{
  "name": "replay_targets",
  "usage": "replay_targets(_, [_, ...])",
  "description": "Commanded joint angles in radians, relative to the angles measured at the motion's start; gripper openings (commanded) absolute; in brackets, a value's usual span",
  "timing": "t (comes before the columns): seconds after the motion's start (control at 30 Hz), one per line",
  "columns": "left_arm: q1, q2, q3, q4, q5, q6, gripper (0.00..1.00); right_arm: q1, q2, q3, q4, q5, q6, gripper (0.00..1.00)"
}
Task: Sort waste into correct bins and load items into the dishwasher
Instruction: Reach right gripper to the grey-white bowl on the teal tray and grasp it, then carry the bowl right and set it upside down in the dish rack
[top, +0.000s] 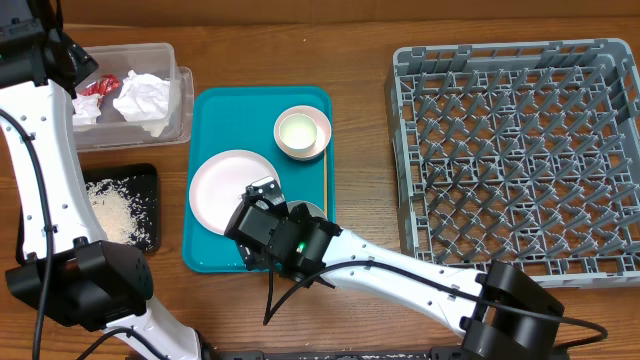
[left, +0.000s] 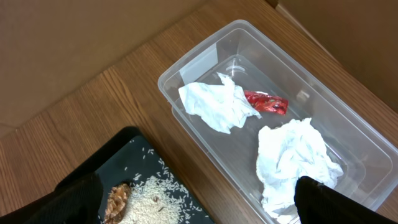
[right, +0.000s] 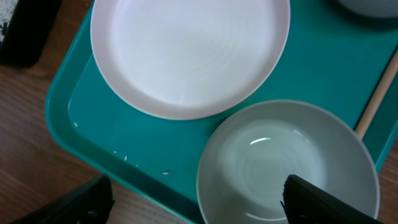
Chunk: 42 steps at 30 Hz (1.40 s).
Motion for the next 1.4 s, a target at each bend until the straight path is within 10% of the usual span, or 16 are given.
replay_targets(0.0, [-0.005,0.0,0.005,0.001,-0.003,-0.014,1.0,0.0,-0.018,0.01,0.006,-0.038,0.0,0.97])
replay_targets(0.9, [-0.005,0.0,0.005,0.001,-0.003,-0.014,1.0,0.012,0.092,-0.111,0.072,-0.032,0.044,0.73])
replay_targets(1.37, [-0.005,0.0,0.005,0.001,-0.003,-0.014,1.0,0.018,0.093,-0.102,0.079,0.014,0.045,0.3])
